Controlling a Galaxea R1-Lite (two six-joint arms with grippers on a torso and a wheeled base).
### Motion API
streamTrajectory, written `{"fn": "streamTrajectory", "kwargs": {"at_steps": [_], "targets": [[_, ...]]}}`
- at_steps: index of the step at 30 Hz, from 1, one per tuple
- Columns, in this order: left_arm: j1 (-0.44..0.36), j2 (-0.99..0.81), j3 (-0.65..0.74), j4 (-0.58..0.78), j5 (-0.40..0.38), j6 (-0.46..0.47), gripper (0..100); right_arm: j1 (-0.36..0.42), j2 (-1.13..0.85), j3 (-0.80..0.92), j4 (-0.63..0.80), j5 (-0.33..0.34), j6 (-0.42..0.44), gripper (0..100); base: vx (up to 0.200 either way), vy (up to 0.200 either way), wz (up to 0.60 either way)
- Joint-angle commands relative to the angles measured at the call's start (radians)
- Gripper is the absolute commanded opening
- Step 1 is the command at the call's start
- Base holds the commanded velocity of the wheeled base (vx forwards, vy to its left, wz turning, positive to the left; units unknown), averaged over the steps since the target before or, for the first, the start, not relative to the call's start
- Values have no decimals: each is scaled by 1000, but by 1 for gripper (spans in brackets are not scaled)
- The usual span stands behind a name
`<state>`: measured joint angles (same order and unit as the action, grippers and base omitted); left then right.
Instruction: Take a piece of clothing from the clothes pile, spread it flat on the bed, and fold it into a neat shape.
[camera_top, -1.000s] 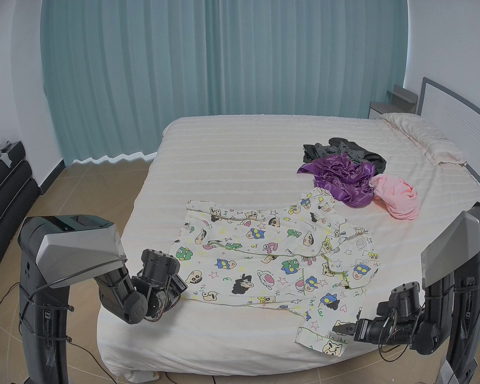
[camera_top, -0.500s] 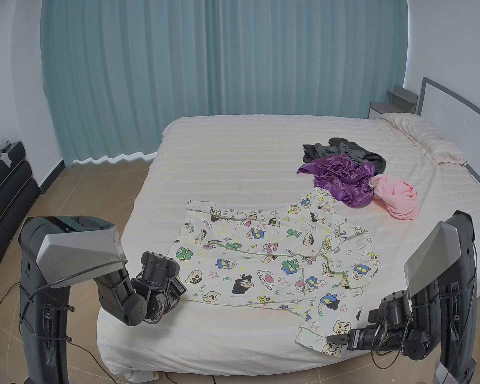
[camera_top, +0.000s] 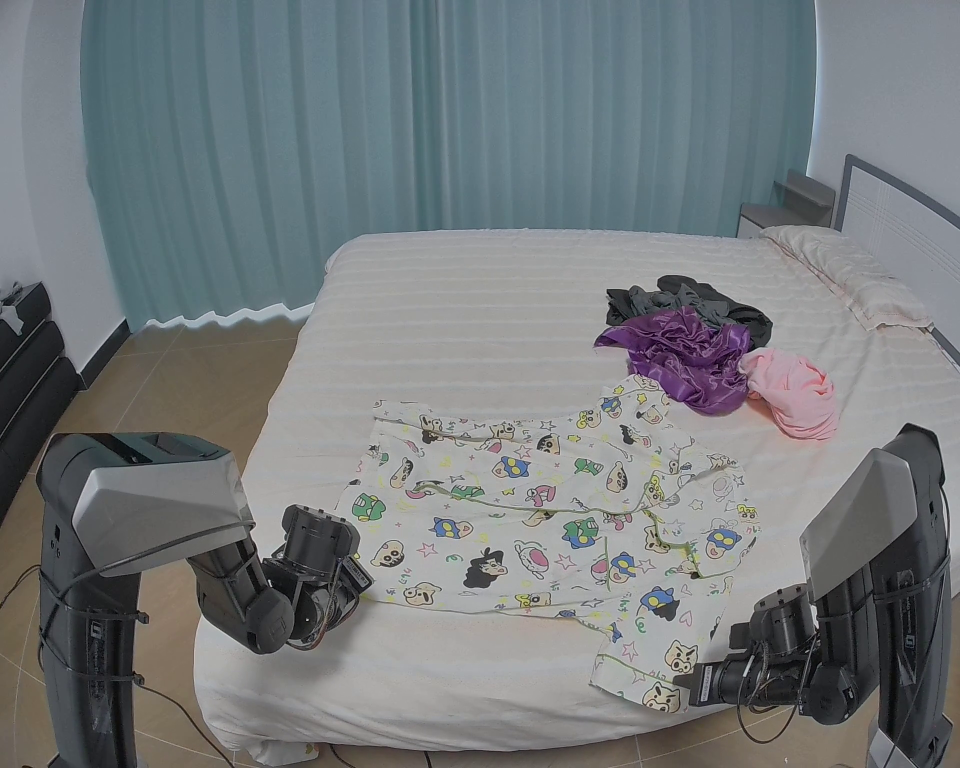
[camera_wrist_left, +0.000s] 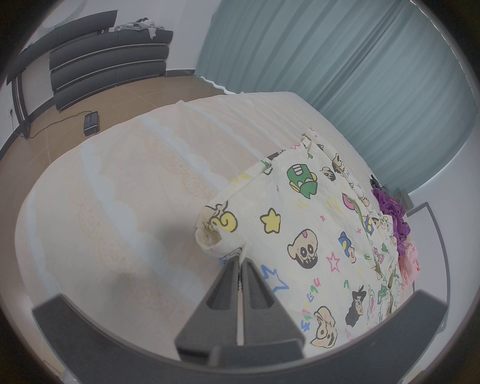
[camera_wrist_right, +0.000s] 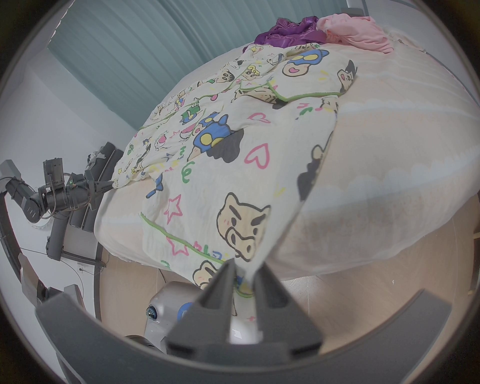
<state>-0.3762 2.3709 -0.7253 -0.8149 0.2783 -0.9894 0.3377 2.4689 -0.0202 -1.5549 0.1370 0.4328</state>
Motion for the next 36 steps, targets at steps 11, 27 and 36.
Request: {"fn": "streamTrajectory", "kwargs": {"at_steps": [11,27,36], "targets": [[-7,-22,55,-9,7,5,0,-77,-166,20,190,1,-40,0,0,0,0],[-23,-70,159,2,4,66,0,-189,-314,20,434,3,-181,0,0,0,0],[-20,-99,193,-30,-18,112,0,-218,-337,20,484,33,-223,0,0,0,0]]}}
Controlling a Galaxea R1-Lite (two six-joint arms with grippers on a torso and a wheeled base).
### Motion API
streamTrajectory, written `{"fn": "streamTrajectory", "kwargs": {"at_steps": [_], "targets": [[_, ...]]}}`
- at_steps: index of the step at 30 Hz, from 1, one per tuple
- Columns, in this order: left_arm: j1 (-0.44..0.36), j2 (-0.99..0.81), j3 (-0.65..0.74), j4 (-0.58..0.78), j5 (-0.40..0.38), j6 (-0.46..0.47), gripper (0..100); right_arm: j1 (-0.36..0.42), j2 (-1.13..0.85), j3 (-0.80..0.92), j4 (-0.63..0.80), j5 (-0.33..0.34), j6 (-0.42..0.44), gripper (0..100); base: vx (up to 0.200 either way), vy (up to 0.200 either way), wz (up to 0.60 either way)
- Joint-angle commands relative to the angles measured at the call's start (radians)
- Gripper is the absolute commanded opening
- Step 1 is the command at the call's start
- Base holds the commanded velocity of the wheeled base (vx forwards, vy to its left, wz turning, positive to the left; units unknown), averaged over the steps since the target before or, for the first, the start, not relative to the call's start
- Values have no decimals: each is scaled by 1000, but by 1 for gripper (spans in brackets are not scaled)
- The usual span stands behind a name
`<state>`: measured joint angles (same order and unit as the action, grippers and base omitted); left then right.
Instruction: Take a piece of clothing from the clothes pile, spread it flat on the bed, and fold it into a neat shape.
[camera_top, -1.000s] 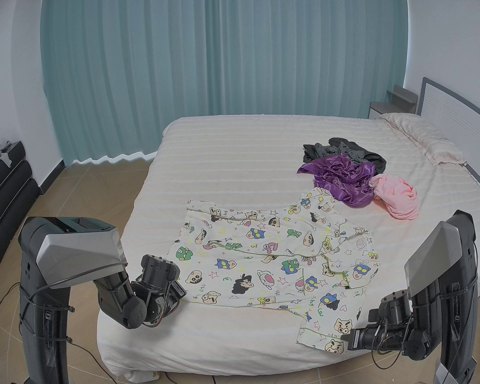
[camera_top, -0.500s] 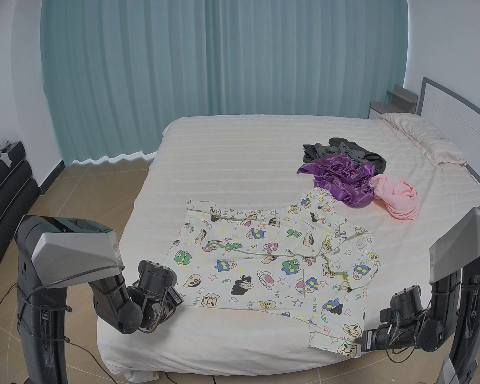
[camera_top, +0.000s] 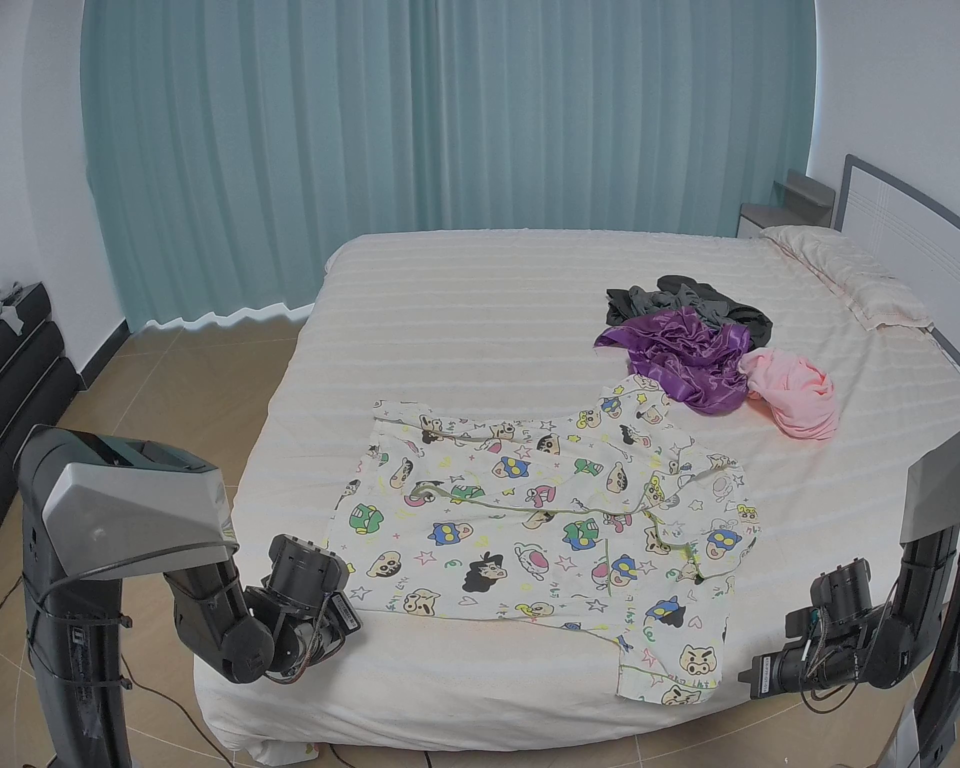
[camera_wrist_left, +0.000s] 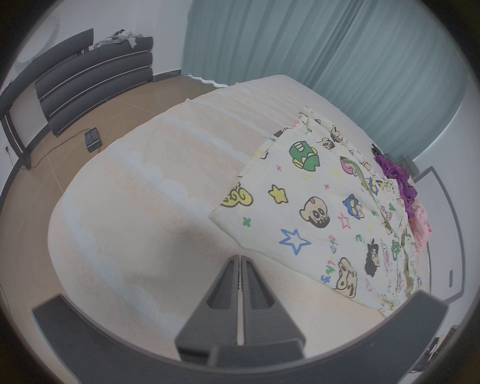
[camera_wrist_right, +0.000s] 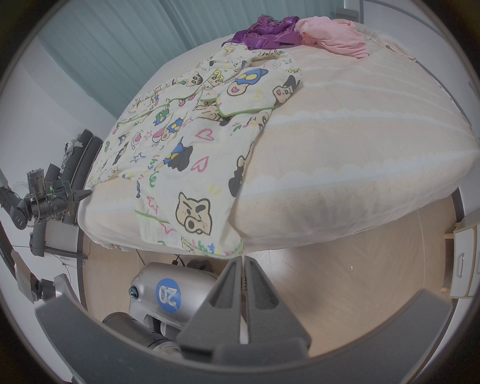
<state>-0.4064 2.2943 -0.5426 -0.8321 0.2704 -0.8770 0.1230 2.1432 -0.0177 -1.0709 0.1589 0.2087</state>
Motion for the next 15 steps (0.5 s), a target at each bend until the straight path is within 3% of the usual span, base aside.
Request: {"fn": "streamTrajectory", "kwargs": {"at_steps": [1,3,5,6,15], "targets": [[18,-44,24,-22,-30,0,0,-3,-9,18,0,21,0,0,0,0,0],[20,-47,26,-24,-31,1,0,-3,-9,18,-1,21,0,0,0,0,0],[27,-98,50,-19,-86,3,0,1,-3,18,-8,22,-5,0,0,0,0],[27,-99,50,-19,-88,3,100,1,-3,18,-9,22,-5,0,0,0,0],[87,-91,36,-93,-158,16,100,4,3,18,-15,34,-5,0,0,0,0]]}}
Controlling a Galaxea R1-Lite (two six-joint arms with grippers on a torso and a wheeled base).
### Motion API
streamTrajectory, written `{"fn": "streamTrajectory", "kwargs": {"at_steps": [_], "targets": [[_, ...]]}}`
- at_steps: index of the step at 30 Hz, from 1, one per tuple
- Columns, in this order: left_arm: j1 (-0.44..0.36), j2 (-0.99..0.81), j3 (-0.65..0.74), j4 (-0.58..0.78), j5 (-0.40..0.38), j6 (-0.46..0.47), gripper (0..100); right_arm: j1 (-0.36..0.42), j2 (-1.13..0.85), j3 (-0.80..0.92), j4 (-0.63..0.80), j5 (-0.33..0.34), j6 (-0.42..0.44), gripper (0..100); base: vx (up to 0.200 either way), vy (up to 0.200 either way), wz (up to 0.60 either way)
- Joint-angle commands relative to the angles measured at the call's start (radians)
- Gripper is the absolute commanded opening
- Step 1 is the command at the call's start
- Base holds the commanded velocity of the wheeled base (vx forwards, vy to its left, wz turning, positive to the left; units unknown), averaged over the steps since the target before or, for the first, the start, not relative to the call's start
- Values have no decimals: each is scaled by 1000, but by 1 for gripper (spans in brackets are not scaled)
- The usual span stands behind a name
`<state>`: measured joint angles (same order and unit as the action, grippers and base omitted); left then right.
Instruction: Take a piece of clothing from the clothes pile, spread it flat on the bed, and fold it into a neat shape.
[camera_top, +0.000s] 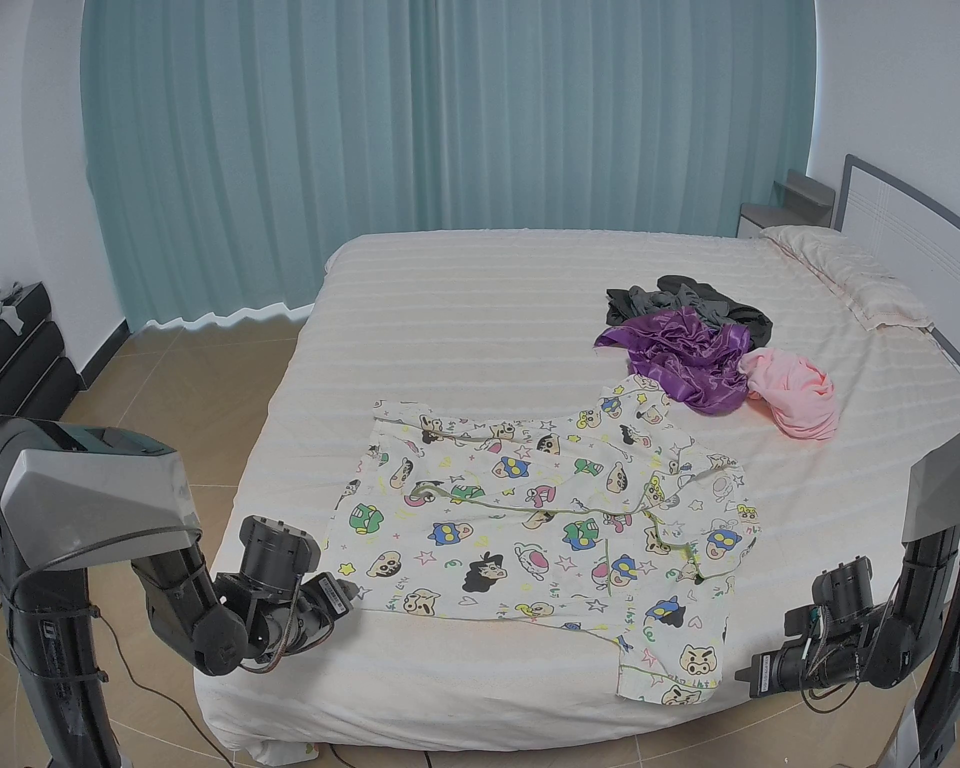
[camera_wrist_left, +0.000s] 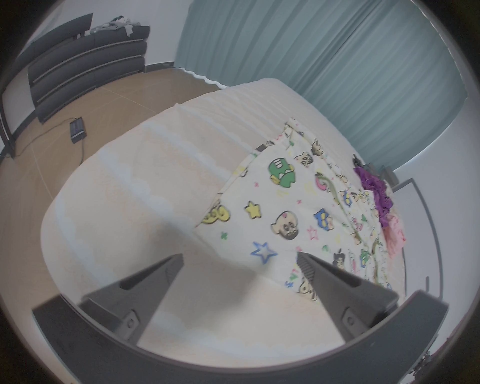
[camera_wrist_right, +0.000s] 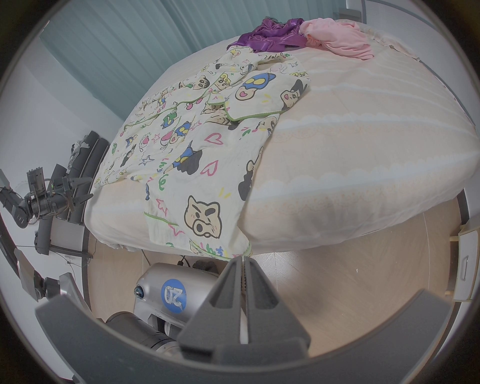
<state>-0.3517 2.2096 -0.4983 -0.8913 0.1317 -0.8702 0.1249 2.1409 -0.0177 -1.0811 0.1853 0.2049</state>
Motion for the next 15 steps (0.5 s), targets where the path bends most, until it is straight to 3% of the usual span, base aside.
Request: {"fn": "streamTrajectory", "kwargs": {"at_steps": [1,6,15], "targets": [[42,1,-8,-46,-24,28,100,4,4,16,-5,14,-1,0,0,0,0],[59,91,-26,-133,-34,125,100,36,2,18,-5,17,7,0,0,0,0],[57,157,-85,-141,-29,131,100,45,8,18,-5,16,5,0,0,0,0]]}}
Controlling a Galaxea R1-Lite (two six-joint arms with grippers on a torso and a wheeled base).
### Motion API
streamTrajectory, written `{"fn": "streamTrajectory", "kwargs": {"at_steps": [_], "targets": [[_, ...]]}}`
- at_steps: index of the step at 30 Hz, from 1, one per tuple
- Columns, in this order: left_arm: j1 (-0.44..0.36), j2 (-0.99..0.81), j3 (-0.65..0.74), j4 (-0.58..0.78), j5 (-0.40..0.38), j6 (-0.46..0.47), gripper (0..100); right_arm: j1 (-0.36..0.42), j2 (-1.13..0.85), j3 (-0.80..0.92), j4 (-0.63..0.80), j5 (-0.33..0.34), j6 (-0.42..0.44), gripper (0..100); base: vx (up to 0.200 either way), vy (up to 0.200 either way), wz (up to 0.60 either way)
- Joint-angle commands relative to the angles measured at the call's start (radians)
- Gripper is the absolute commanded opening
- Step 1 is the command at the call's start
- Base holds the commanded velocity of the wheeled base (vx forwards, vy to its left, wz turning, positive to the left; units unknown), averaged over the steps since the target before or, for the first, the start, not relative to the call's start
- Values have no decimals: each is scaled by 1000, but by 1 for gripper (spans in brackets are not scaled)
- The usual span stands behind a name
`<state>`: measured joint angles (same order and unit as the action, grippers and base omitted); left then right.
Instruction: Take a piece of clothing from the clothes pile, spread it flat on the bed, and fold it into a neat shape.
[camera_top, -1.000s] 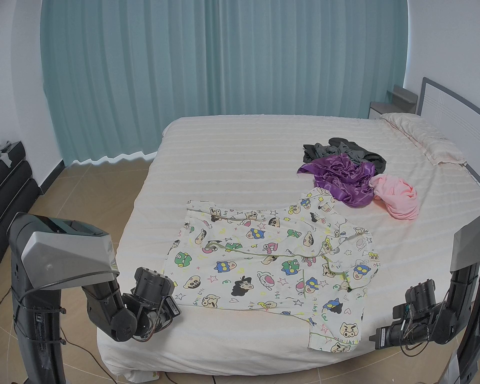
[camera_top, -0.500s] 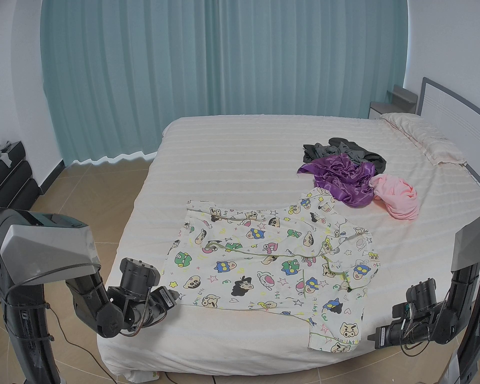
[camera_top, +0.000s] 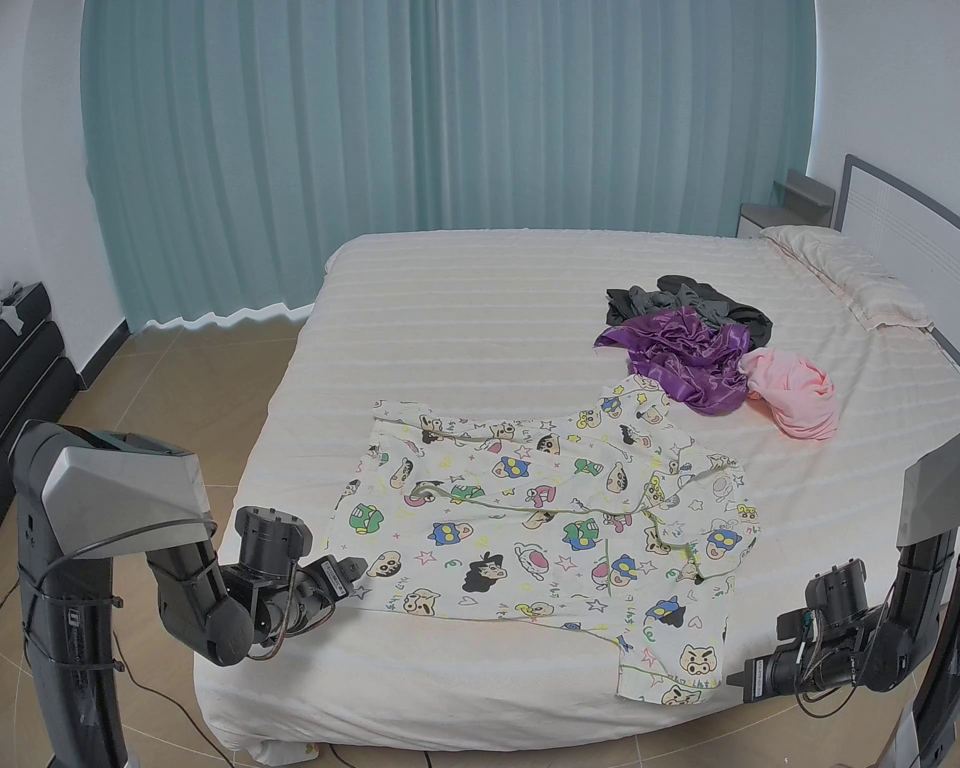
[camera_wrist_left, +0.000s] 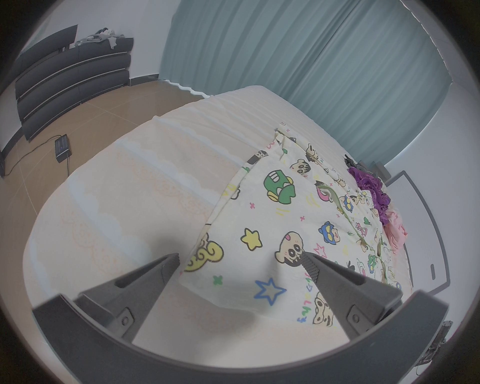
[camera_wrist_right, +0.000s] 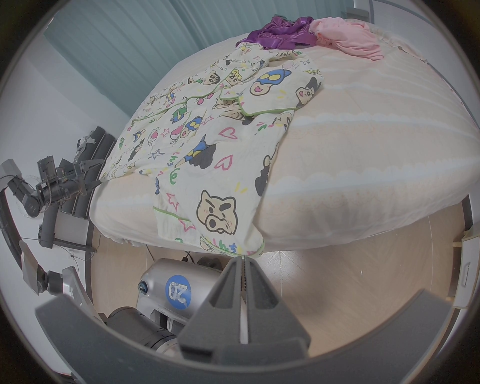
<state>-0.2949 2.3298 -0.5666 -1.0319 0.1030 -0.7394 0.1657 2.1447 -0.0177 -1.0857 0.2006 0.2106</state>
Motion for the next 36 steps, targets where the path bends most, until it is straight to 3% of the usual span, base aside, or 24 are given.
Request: {"fn": "streamTrajectory", "kwargs": {"at_steps": [1,8,9,13,18,24,25,31,36], "targets": [[0,39,-21,0,0,0,100,5,4,18,0,0,0,0,0,0,0],[0,36,-30,1,1,-8,100,5,12,15,-2,-6,1,0,0,0,0],[0,37,-32,3,1,-8,0,5,18,12,-2,-6,1,0,0,0,0],[2,39,-32,6,1,-8,0,5,54,-1,-45,-7,4,0,0,0,0],[8,39,-30,4,6,-8,0,1,136,-16,-204,-15,56,0,0,0,0],[16,37,-27,4,7,-8,0,-2,162,-1,-238,-33,62,0,0,0,0],[16,37,-27,4,7,-9,0,-2,162,-1,-240,-33,65,100,0,0,0],[16,37,-26,3,7,-11,0,6,164,-1,-252,-24,59,100,0,0,0],[16,39,-22,3,9,-9,0,58,185,-28,-309,-23,62,100,0,0,0]]}}
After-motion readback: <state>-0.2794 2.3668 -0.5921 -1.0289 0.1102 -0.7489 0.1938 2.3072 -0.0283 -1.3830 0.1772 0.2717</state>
